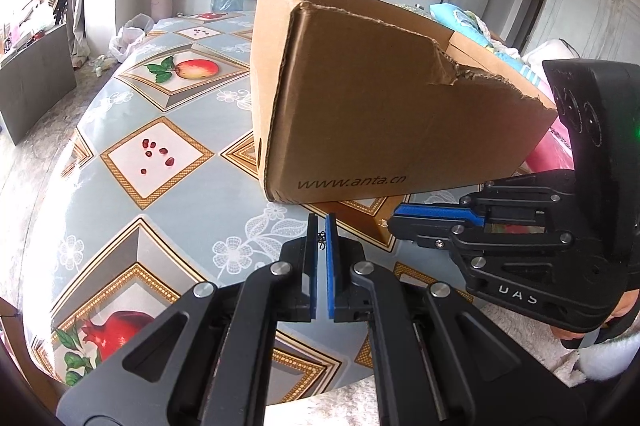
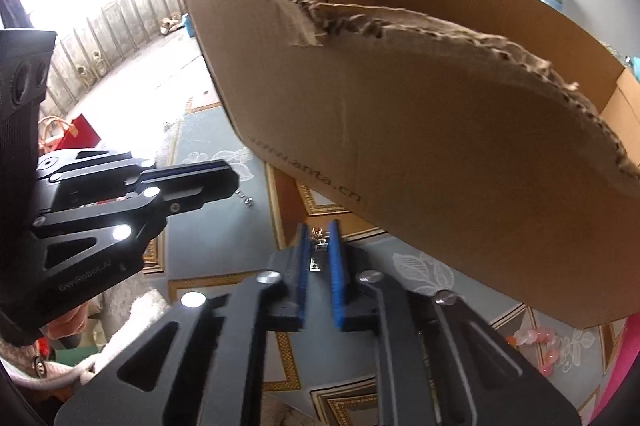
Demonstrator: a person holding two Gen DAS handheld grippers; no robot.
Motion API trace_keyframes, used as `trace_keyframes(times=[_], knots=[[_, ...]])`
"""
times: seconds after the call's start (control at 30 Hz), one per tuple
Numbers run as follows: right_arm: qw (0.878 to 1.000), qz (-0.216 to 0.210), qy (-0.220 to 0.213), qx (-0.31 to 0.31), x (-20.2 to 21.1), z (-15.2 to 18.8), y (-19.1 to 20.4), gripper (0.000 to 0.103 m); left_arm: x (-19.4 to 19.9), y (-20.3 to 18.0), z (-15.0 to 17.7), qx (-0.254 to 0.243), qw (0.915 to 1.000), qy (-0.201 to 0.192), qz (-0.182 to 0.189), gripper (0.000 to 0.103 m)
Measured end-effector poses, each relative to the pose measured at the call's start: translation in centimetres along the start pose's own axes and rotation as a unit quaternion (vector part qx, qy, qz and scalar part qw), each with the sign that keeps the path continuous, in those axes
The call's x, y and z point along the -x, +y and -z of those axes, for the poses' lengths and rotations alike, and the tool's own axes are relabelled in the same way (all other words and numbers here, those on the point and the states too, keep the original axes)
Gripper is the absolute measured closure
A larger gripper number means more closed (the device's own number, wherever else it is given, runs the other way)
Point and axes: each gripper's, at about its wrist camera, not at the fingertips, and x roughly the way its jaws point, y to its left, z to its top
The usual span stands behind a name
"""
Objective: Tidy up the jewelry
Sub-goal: 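Carry the chain into the cardboard box and open the left gripper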
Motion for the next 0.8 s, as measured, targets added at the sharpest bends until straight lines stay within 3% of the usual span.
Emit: trace_keyframes(times=[0.5, 0.67, 0.8], knots=[[0.997, -0.044, -0.063, -0.027, 5.3, 0.2, -1.5, 0.1, 2.0, -1.3, -0.2, -0.011, 0.9996, -0.019, -0.02, 0.1], [0.992, -0.056, -0.105, -0.033, 8.2, -0.1, -1.8, 0.1, 4.6, -2.6, -1.4, -0.026, 0.9984, -0.047, -0.021, 0.1], [0.985, -0.068, -0.156, -0.033, 11.9, -0.5, -2.8, 0.1, 7.6, -4.2, -3.3, -0.039, 0.9961, -0.079, 0.002, 0.1]])
